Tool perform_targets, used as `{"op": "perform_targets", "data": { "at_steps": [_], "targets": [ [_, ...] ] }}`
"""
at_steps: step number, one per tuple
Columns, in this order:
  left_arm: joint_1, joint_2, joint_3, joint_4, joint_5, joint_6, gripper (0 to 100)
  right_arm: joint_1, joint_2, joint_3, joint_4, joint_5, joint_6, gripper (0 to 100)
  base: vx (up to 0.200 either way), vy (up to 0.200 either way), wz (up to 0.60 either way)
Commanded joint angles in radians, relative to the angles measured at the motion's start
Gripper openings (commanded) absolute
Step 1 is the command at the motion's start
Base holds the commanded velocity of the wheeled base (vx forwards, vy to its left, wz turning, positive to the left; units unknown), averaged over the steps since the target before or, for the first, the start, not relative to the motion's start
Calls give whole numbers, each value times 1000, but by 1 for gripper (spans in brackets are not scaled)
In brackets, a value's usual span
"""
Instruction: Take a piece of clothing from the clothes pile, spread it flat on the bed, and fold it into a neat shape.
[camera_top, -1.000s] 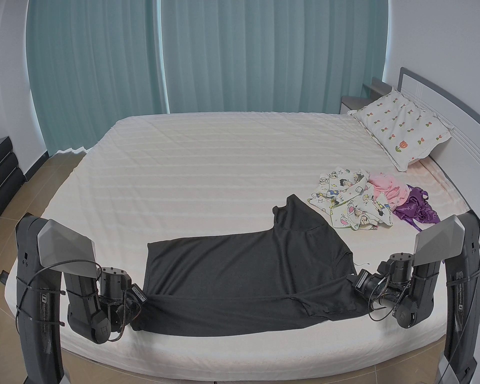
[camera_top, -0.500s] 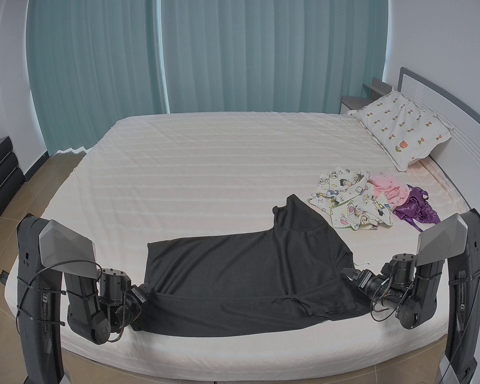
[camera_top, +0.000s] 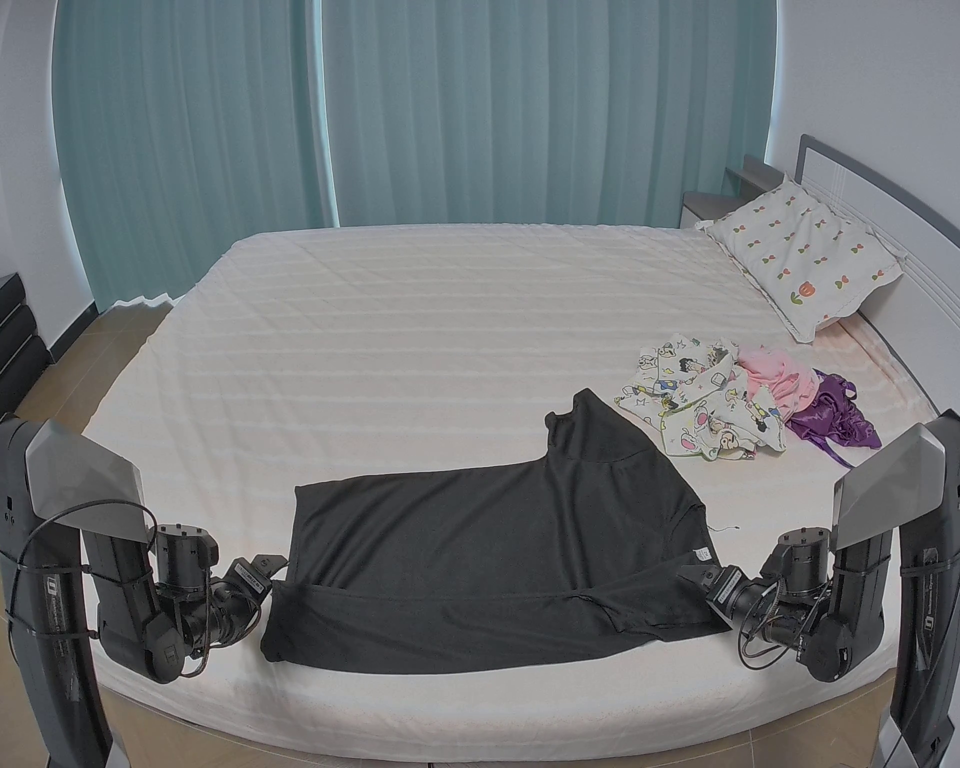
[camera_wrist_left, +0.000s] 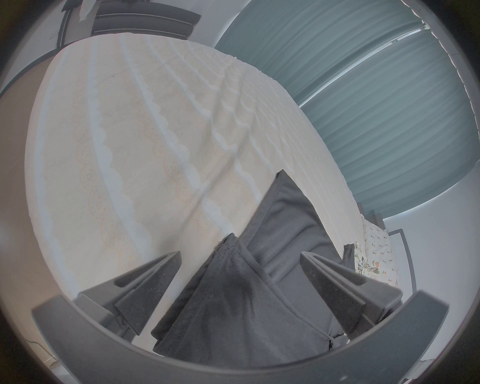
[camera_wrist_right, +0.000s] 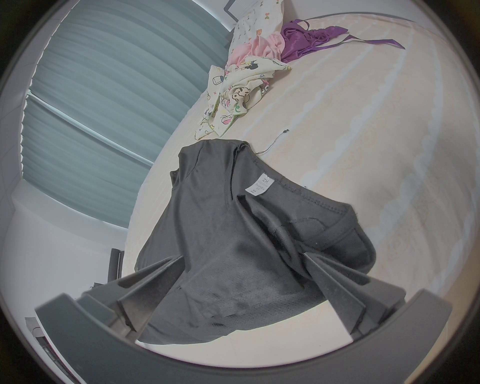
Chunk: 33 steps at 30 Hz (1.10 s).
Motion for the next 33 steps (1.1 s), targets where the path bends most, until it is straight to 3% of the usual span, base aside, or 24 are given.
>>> {"op": "perform_targets", "data": {
  "at_steps": [1, 7, 9, 11, 15, 23, 27, 33],
  "targets": [
    [2, -15, 5, -14, 1, 1, 100, 13, 10, 3, 1, -36, -4, 100, 0, 0, 0],
    [-1, -10, 7, -28, 6, 5, 100, 37, -23, 15, 0, -71, -10, 100, 0, 0, 0],
    [-1, -10, 7, -28, 6, 5, 100, 8, -90, 3, -2, -120, -38, 100, 0, 0, 0],
    [-1, -10, 5, -28, 6, 5, 100, -30, -139, -1, 3, -122, -45, 100, 0, 0, 0],
    [-4, -7, 5, -28, 7, 7, 100, -30, -175, 13, 4, -120, -47, 100, 0, 0, 0],
    [-4, -7, 5, -28, 9, 7, 100, 102, -73, 33, -8, -125, -31, 100, 0, 0, 0],
    [-4, -7, 5, -28, 9, 8, 100, 166, -72, 42, 3, -119, 47, 100, 0, 0, 0],
    [-4, -7, 4, -28, 9, 8, 100, 178, -29, 33, 6, -119, 58, 100, 0, 0, 0]
  ]
}}
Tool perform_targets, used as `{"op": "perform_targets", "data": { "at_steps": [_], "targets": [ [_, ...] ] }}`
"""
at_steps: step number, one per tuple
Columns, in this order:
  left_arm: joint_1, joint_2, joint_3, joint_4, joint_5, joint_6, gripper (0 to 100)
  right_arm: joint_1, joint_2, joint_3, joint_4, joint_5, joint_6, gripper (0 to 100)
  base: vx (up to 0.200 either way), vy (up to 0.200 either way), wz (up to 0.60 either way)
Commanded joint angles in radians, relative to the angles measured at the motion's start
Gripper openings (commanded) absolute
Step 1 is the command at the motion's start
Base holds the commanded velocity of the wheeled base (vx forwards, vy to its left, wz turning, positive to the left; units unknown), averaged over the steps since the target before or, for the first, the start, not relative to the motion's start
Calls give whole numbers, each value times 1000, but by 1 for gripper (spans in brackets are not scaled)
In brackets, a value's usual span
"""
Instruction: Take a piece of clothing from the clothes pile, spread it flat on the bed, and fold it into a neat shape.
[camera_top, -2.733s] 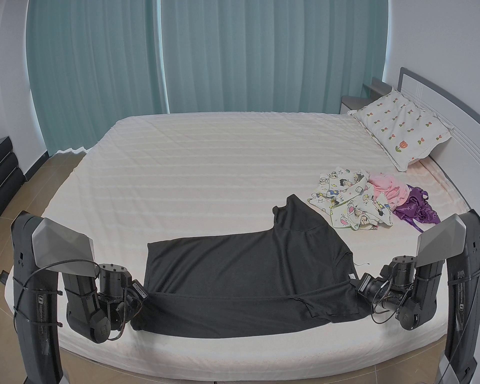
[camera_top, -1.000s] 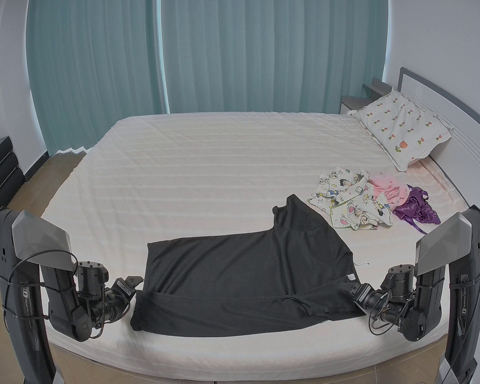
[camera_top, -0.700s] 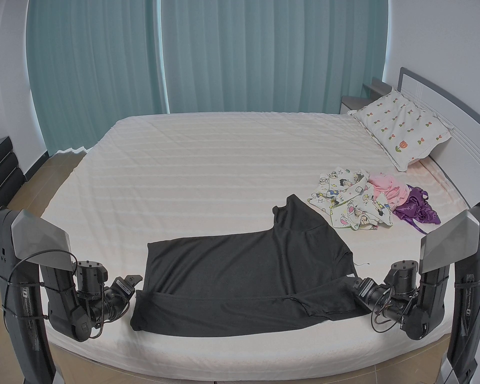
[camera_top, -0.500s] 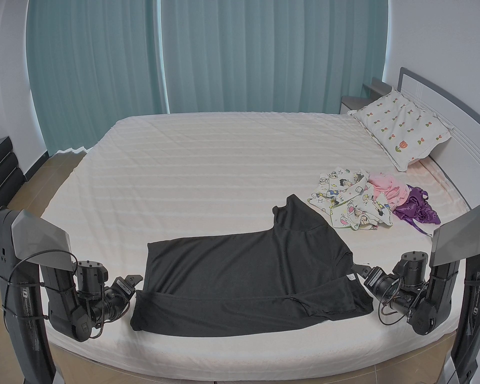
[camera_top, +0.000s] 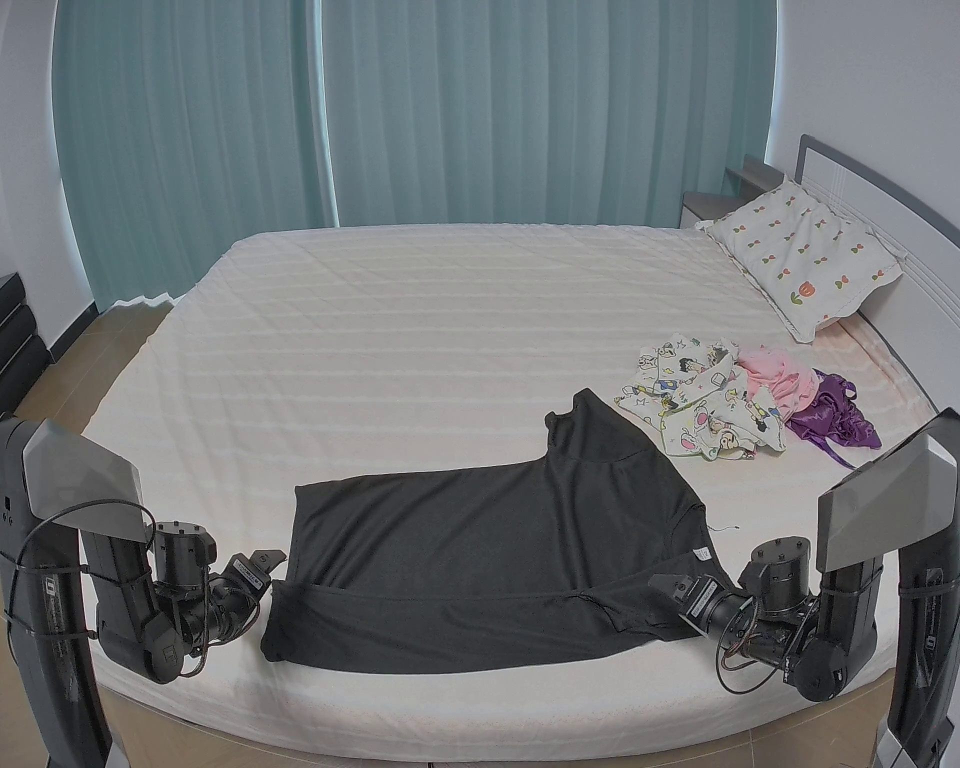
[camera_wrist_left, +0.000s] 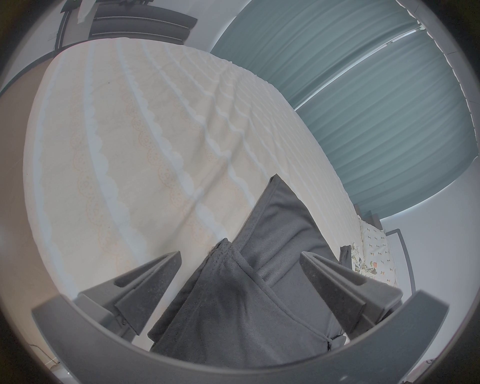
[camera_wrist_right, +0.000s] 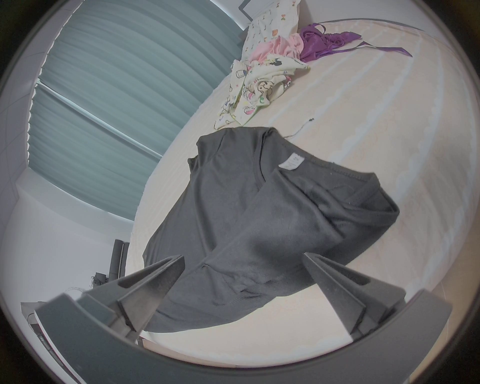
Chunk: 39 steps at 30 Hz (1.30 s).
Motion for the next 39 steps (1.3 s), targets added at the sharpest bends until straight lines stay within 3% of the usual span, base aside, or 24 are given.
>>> {"op": "perform_targets", "data": {
  "at_steps": [1, 31, 32, 39],
  "targets": [
    [0, 1, -1, -1, 1, 0, 100, 3, 39, -8, 1, 2, 2, 100, 0, 0, 0],
    [-9, 20, 0, -22, 15, 1, 100, -7, 131, -78, -2, -18, 3, 100, 0, 0, 0],
    [-9, 20, 0, -22, 15, 1, 100, -7, 130, -77, -2, -22, 3, 0, 0, 0, 0],
    [-11, 21, -3, -22, 26, 1, 100, 17, 120, -50, 3, -81, -8, 0, 0, 0, 0]
  ]
}}
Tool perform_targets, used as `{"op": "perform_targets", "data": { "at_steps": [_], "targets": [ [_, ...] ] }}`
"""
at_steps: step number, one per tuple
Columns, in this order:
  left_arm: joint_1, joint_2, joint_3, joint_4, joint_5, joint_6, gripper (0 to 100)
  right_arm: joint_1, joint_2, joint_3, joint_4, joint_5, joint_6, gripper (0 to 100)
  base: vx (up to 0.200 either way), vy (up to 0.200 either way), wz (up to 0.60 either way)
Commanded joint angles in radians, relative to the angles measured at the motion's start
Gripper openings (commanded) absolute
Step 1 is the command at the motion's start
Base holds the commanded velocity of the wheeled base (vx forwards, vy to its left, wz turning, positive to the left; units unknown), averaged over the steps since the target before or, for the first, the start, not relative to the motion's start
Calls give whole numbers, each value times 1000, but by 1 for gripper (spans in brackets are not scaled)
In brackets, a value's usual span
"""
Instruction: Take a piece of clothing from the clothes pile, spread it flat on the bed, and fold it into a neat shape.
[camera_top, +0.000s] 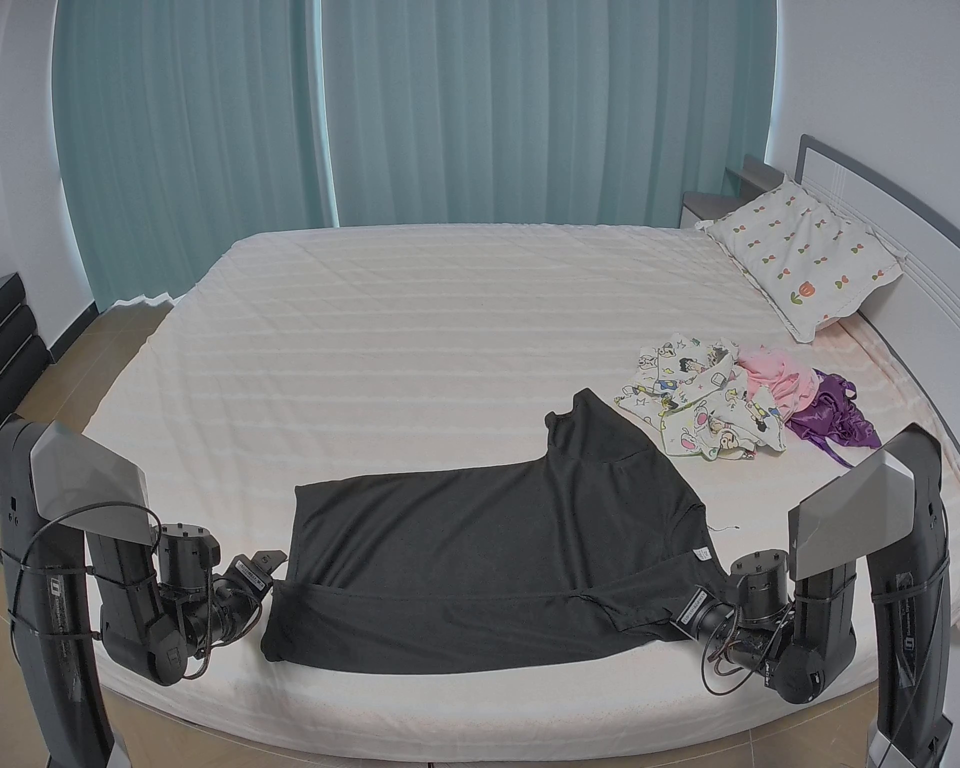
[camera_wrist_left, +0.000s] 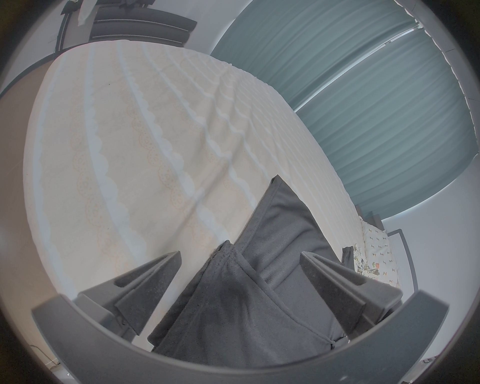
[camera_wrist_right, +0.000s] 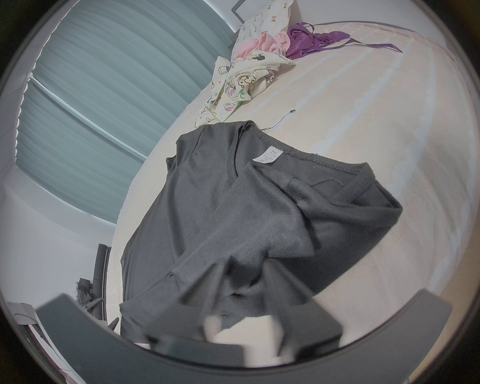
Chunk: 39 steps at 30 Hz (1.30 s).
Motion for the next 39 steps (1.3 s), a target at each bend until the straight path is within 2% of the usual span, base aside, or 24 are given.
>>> {"op": "perform_targets", "data": {
  "at_steps": [1, 9, 19, 27, 32, 36, 39],
  "targets": [
    [-1, 3, -1, 0, 0, 0, 100, 19, -5, 20, 1, -5, -7, 0, 0, 0, 0],
    [-1, 3, -1, 0, 0, 0, 100, 24, -40, 36, -12, -3, -13, 0, 0, 0, 0],
    [-1, 3, -1, 0, 0, 0, 100, 39, -247, 73, 4, 37, -14, 0, 0, 0, 0],
    [-1, 3, -3, 0, 2, 0, 100, 47, -305, 83, 91, 37, -19, 0, 0, 0, 0],
    [-1, 4, -3, 0, 2, 0, 100, 45, -307, 85, 185, 57, -60, 0, 0, 0, 0],
    [-1, 4, -3, 0, 2, 0, 100, 47, -269, 88, 192, 63, -68, 0, 0, 0, 0],
    [-1, 4, -3, 0, 2, 0, 100, 41, -246, 97, 197, 61, -108, 0, 0, 0, 0]
  ]
}}
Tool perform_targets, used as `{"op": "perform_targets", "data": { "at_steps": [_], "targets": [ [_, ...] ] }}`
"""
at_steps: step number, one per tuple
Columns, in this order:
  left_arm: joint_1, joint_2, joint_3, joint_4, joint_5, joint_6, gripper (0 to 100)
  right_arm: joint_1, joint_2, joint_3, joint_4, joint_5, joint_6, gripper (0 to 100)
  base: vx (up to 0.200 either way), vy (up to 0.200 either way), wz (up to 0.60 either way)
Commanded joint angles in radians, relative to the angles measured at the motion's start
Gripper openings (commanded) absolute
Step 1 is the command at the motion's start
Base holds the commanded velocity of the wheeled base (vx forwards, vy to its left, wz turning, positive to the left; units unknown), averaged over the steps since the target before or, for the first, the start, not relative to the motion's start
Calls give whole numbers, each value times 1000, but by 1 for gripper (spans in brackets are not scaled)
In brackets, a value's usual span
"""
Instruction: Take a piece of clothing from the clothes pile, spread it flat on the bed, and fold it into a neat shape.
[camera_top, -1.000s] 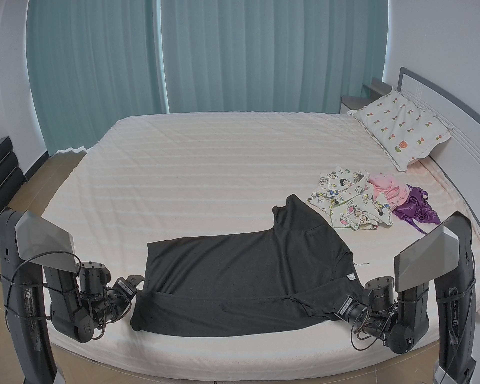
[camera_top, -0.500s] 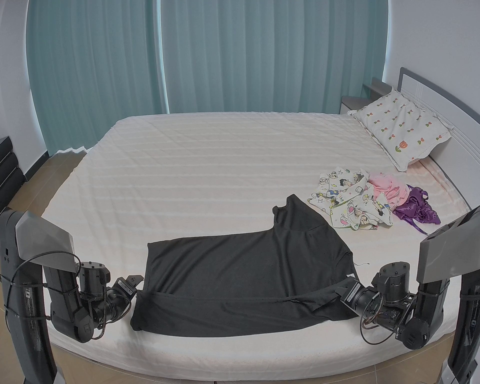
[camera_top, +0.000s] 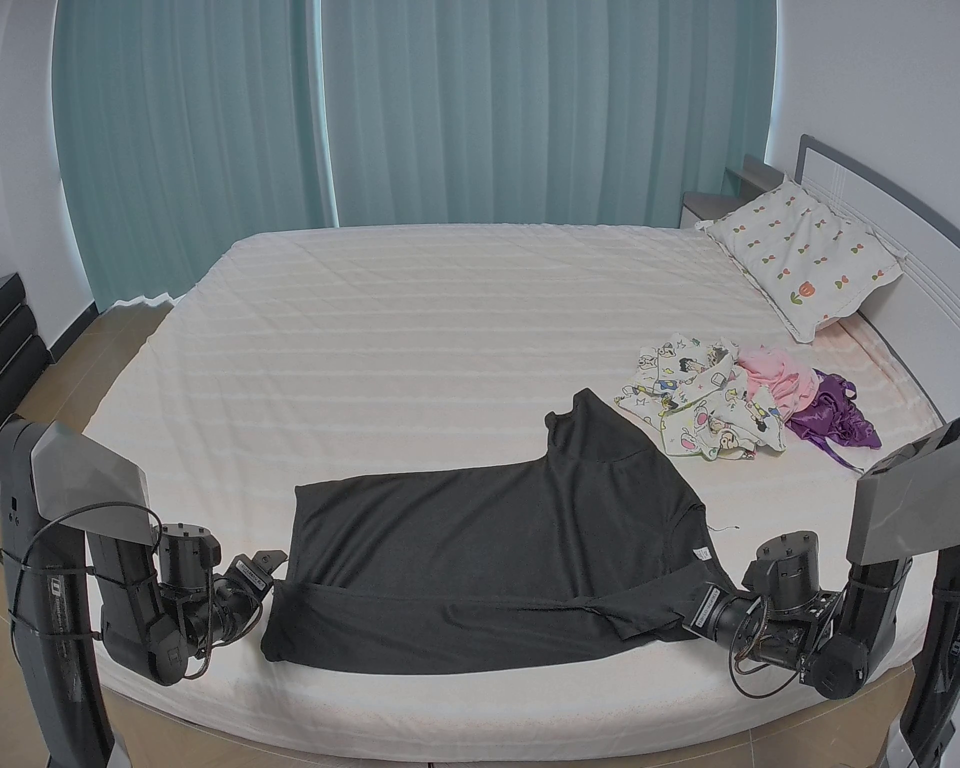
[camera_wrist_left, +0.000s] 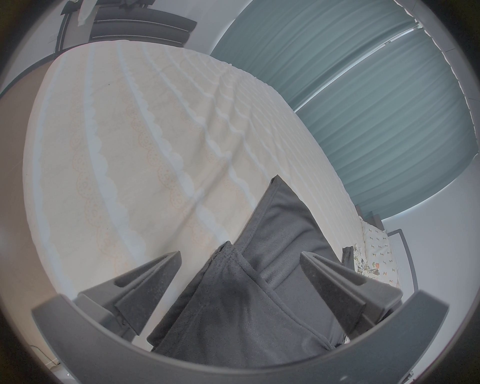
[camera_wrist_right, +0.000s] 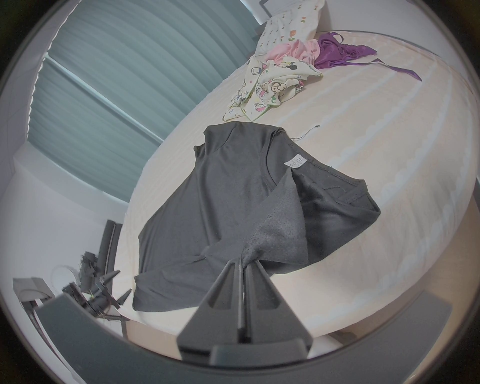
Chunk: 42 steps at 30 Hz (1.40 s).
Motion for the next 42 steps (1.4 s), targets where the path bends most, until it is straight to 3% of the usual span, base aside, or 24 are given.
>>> {"op": "perform_targets", "data": {
  "at_steps": [1, 2, 12, 24, 34, 35, 42],
  "targets": [
    [0, 1, 0, 0, 0, 0, 100, -6, 36, 17, 3, 0, -36, 0, 0, 0, 0],
    [0, 2, 0, 0, 0, 0, 100, -6, 39, 20, 3, 0, -42, 100, 0, 0, 0],
    [0, 7, -4, 0, 2, 0, 100, -35, 60, 3, -2, -6, -65, 100, 0, 0, 0],
    [-2, 10, -6, 0, 21, 0, 100, -153, 226, -247, 3, 6, -85, 100, 0, 0, 0],
    [-8, 15, -6, -2, 26, -2, 100, -185, 247, -324, 7, 58, -90, 100, 0, 0, 0],
    [-8, 15, -6, 0, 26, -2, 100, -187, 255, -333, 15, 63, -90, 0, 0, 0, 0],
    [-8, 15, -6, -2, 26, -2, 100, -213, 269, -356, 4, 60, -84, 0, 0, 0, 0]
  ]
}}
